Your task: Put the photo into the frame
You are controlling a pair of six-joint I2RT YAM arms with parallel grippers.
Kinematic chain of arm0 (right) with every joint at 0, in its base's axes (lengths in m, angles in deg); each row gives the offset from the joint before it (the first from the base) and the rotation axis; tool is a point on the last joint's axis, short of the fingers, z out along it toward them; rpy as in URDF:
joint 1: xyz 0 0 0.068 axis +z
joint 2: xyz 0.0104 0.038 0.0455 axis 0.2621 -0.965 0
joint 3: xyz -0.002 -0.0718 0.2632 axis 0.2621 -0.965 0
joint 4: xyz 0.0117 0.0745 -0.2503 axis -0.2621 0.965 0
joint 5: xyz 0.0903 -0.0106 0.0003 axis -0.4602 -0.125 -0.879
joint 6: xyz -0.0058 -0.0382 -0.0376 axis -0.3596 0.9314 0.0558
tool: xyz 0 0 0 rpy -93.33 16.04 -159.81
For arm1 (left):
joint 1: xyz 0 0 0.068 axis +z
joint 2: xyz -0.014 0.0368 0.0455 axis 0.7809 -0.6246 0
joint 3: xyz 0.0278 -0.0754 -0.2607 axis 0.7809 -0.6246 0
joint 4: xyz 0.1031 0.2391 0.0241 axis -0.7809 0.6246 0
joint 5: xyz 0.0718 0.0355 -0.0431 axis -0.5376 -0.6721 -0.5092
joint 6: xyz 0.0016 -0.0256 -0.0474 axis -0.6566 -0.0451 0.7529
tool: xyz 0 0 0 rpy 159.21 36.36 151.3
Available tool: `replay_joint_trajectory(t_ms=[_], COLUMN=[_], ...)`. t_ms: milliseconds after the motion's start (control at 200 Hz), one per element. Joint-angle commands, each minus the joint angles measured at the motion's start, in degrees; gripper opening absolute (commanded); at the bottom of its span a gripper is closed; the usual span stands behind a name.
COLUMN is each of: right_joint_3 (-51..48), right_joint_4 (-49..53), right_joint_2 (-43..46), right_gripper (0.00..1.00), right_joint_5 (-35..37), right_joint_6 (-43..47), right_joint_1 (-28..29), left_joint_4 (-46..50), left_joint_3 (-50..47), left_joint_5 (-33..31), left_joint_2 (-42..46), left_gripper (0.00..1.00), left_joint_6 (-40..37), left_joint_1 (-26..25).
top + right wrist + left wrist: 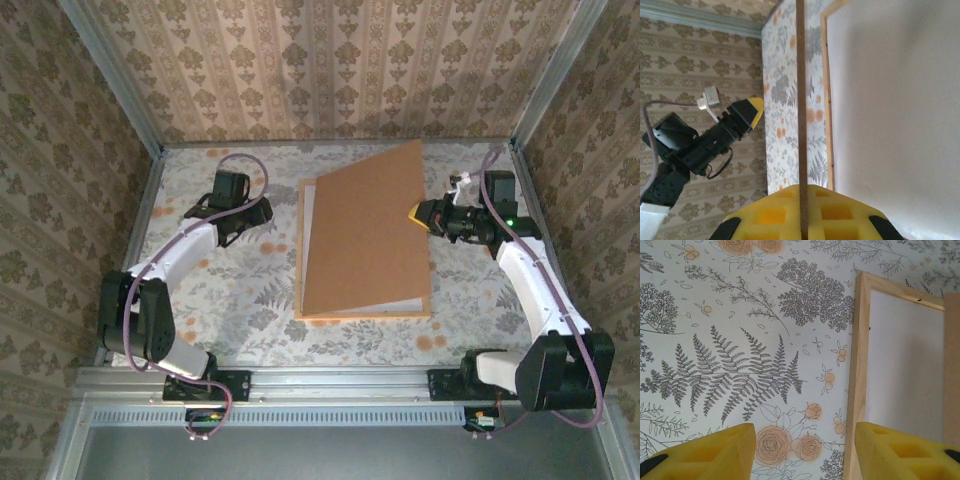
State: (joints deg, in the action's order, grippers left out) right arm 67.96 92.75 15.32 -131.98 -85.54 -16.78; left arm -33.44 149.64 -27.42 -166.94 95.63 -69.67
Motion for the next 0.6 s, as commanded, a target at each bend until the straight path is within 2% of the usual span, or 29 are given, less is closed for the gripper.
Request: replay_joint_trajectory(t_ms=[0,325,595], right_joint_3=[-0.5,1.9,2.5], right_joint_4=[-5.9,-7.7,-12.2], right_joint_2=[-0.7,-11.0,-17.5], right_gripper=[0.0,0.0,0.0], right_joint_5=[-6.9,-6.9,-6.8], right_joint_6=[2.4,6.0,5.6], right_joint_1=[0.3,0.2,-0.3], left_joint_4=[-0.1,-0.7,-0.7], left_joint_3=[-0.6,-0.3,-0.7], left_joint_5=[1.3,2.1,2.2], left_joint_2=[0.3,-0.3,-0.1], left_gripper=[0.56,0.57,0.6], left_joint_6=[-1.5,-2.8,-3.5], left_joint_1=[0.2,0.2,0.2])
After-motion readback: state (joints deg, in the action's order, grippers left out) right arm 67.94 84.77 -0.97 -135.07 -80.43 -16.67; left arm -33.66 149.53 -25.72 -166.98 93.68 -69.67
